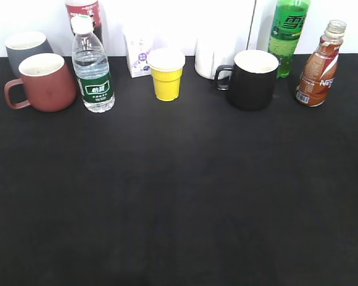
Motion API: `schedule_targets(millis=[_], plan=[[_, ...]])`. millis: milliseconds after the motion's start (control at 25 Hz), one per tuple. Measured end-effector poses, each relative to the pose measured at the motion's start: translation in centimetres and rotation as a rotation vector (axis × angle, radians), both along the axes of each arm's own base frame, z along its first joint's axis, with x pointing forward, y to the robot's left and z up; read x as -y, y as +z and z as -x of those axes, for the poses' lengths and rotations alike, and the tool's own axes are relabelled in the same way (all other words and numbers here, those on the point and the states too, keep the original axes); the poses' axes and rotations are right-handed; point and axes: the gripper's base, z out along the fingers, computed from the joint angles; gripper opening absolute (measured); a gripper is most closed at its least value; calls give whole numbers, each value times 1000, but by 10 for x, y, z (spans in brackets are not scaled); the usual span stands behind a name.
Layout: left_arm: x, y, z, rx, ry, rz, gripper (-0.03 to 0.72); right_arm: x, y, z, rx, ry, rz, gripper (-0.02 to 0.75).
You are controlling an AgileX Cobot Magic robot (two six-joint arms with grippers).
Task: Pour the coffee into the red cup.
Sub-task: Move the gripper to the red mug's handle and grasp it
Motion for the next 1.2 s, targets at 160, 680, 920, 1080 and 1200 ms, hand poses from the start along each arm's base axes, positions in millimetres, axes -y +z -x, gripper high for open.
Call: schedule_targets(millis=[160, 680, 920, 1080, 1200], plan=[[0, 0, 0, 0, 0, 0, 629, 0, 0, 0, 0, 0, 0, 588], [5, 11, -1, 102, -33, 47, 503, 0, 0, 0, 0, 0, 0, 588], [-3, 47, -42, 426, 8, -29, 502, 0, 0, 0, 0, 0, 0, 588], [-7, 39, -110, 485, 8, -32, 502, 0, 0, 0, 0, 0, 0, 588], [-9, 13, -161, 428, 4, -36, 477, 0, 0, 0, 0, 0, 0, 588]])
